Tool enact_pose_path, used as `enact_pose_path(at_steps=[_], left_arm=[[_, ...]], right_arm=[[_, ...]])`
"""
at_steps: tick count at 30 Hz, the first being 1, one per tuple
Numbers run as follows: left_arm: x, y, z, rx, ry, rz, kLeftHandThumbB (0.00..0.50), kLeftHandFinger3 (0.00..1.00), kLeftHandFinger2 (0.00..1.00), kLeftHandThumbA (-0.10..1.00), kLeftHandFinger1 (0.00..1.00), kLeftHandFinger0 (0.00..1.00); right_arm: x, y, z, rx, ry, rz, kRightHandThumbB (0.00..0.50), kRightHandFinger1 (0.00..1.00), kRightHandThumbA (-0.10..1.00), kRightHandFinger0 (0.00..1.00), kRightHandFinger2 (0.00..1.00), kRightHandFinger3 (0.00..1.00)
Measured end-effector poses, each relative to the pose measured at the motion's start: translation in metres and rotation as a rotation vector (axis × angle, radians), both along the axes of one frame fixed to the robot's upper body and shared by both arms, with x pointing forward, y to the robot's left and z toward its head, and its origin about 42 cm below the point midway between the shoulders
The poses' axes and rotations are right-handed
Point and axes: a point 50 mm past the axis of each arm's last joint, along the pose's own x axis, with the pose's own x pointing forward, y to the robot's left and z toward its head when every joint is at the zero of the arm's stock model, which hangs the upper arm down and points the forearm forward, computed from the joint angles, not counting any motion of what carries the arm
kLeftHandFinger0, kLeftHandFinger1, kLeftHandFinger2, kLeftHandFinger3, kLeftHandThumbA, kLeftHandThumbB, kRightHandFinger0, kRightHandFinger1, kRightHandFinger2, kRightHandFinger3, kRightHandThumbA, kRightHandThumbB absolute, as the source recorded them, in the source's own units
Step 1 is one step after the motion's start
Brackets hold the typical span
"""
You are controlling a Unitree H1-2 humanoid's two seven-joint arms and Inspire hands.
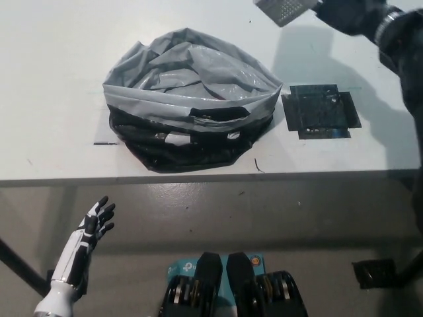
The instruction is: Use the right hand to pick up a small rectangular container and put it into a plastic bag and lift the bag
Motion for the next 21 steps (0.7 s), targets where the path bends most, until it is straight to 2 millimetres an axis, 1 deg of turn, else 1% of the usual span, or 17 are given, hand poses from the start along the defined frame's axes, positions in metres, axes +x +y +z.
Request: enact_pose_path(at_steps=[1,3,4,5,6,7,9,10,11,12,13,15,16,17,18,20,21], left_arm=[[-0.001,0.0,-0.001,0.001,0.003,0.001,0.195,1.0,1.0,1.0,1.0,1.0],[-0.002,0.0,-0.002,0.002,0.007,0.001,0.195,1.0,1.0,1.0,1.0,1.0],[-0.003,0.0,-0.003,0.004,0.009,0.0,0.202,1.0,1.0,1.0,1.0,1.0],[-0.003,0.0,-0.003,0.004,0.009,0.0,0.204,1.0,1.0,1.0,1.0,1.0],[-0.003,0.0,-0.003,0.006,0.01,0.0,0.205,1.0,1.0,1.0,1.0,1.0],[-0.003,0.0,-0.003,0.008,0.01,-0.001,0.21,1.0,1.0,1.0,1.0,1.0],[-0.003,-0.001,-0.003,0.011,0.011,-0.004,0.218,1.0,1.0,1.0,1.0,1.0],[-0.003,-0.001,-0.003,0.011,0.011,-0.004,0.227,1.0,1.0,1.0,1.0,1.0],[-0.003,-0.002,-0.003,0.014,0.011,-0.008,0.237,1.0,1.0,1.0,1.0,1.0],[-0.003,-0.003,-0.003,0.015,0.011,-0.01,0.242,1.0,1.0,1.0,1.0,1.0],[-0.003,-0.003,-0.003,0.015,0.011,-0.01,0.243,1.0,1.0,1.0,1.0,1.0],[-0.003,-0.004,-0.003,0.019,0.012,-0.015,0.237,1.0,1.0,1.0,1.0,1.0],[-0.003,-0.004,-0.003,0.021,0.012,-0.017,0.223,1.0,1.0,1.0,1.0,1.0],[-0.003,-0.005,-0.003,0.023,0.011,-0.018,0.222,1.0,1.0,1.0,1.0,1.0],[-0.002,-0.005,-0.003,0.025,0.011,-0.02,0.215,1.0,1.0,1.0,1.0,1.0],[-0.001,-0.006,-0.002,0.029,0.009,-0.023,0.223,1.0,1.0,1.0,1.0,1.0],[-0.001,-0.006,-0.002,0.031,0.007,-0.023,0.225,1.0,1.0,1.0,1.0,1.0]], right_arm=[[0.0,0.007,0.005,0.002,-0.007,0.012,0.109,0.23,-0.1,0.0,0.69,0.85],[0.001,0.016,0.013,0.001,-0.018,0.028,0.123,0.22,-0.1,0.0,0.69,0.81],[0.001,0.027,0.021,-0.009,-0.03,0.044,0.142,0.23,-0.1,0.0,0.69,0.79],[0.001,0.027,0.021,-0.009,-0.03,0.044,0.152,0.23,-0.1,0.0,0.69,0.87],[0.001,0.034,0.026,-0.019,-0.034,0.053,0.178,0.22,-0.1,0.0,0.71,1.0],[0.001,0.039,0.029,-0.025,-0.038,0.06,0.158,0.21,-0.1,0.0,0.71,1.0],[0.0,0.054,0.034,-0.041,-0.043,0.078,0.144,0.23,-0.1,0.0,0.71,1.0],[0.0,0.054,0.034,-0.041,-0.043,0.078,0.155,0.24,-0.1,0.0,0.72,0.94],[-0.001,0.067,0.036,-0.055,-0.044,0.095,0.145,0.25,-0.1,0.0,0.72,0.74],[-0.002,0.072,0.036,-0.062,-0.042,0.102,0.143,0.25,-0.1,0.0,0.7,0.69],[-0.002,0.072,0.036,-0.062,-0.042,0.102,0.145,0.26,-0.1,0.0,0.7,0.7],[-0.004,0.09,0.03,-0.09,-0.025,0.129,0.149,0.26,-0.1,0.0,0.7,0.72],[-0.004,0.096,0.027,-0.101,-0.015,0.139,0.112,0.3,-0.1,0.0,0.74,1.0],[-0.005,0.101,0.025,-0.109,-0.007,0.145,0.119,0.3,-0.1,0.0,0.73,0.98],[-0.006,0.106,0.023,-0.117,-0.002,0.153,0.094,0.28,-0.1,0.0,0.64,0.64],[-0.008,0.119,0.02,-0.149,0.0,0.173,0.103,0.28,-0.1,0.0,0.62,0.63],[-0.009,0.123,0.019,-0.177,-0.003,0.18,0.112,0.28,-0.1,0.0,0.62,0.67]])
